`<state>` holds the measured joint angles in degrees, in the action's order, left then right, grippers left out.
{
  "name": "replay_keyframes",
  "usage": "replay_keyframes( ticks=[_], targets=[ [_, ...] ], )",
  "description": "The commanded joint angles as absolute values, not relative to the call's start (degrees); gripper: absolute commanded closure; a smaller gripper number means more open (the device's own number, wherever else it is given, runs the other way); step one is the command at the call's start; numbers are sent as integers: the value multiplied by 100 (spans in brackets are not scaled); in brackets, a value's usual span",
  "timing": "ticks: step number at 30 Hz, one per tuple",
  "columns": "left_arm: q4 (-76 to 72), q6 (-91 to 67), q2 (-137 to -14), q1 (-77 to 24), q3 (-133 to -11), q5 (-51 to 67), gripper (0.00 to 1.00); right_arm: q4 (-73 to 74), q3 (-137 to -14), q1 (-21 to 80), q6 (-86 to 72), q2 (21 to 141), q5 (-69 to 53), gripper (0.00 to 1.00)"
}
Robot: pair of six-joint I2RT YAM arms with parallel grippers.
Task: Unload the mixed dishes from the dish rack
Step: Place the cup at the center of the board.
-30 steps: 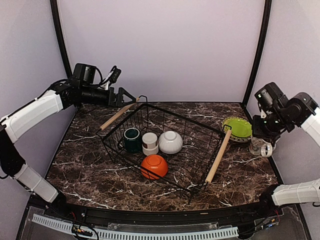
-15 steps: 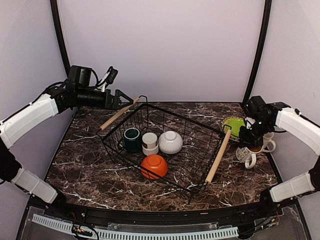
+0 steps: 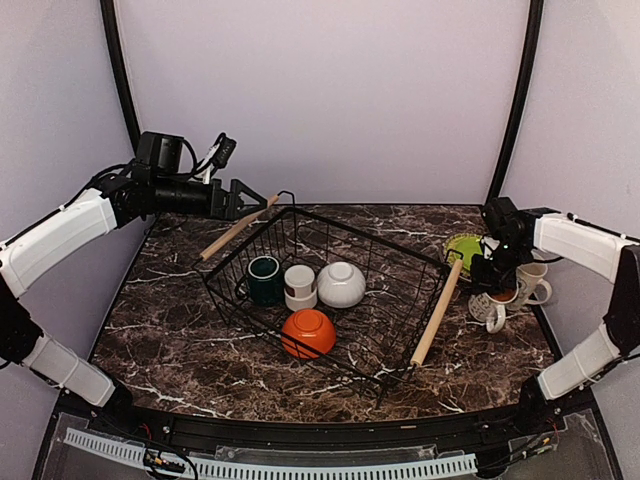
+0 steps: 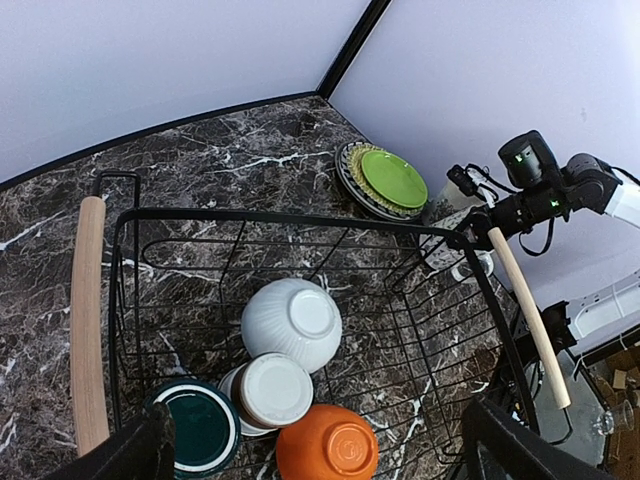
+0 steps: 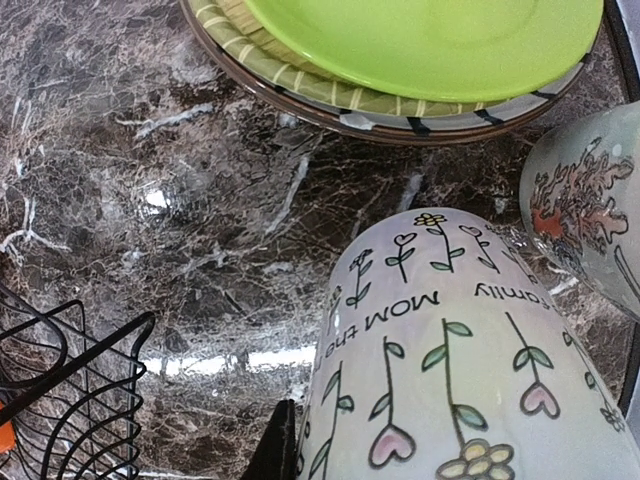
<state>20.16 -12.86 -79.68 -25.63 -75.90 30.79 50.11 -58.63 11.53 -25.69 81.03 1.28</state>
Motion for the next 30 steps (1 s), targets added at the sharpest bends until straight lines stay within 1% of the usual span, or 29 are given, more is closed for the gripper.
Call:
replay_keyframes(
  ticks=[1, 6, 11, 17, 23, 30],
  targets=[
    [1956, -1317, -7806, -2558, -7473, 3157, 1, 4626, -6015, 1044, -2353, 8134, 198, 100],
    [2007, -1323, -7909, -2558, -7503, 3219, 1, 4540, -5989, 964, -2290, 8262, 135, 95],
    [2032, -1338, -8001, -2565, -7522, 3325, 1, 4548, -6029, 949, -2252, 8306, 162, 82],
    [2165, -1266, -8143, -2609, -7576, 3311, 1, 4720, -6176, 949, -2197, 8131, 41, 63],
    [2568, -971, -8388, -2906, -7759, 2964, 1, 4949, -6329, 949, -2145, 7721, -116, 43],
    [3021, -571, -8782, -3513, -7962, 2179, 2, 5184, -6639, 952, -1960, 7105, -159, 23]
  ],
)
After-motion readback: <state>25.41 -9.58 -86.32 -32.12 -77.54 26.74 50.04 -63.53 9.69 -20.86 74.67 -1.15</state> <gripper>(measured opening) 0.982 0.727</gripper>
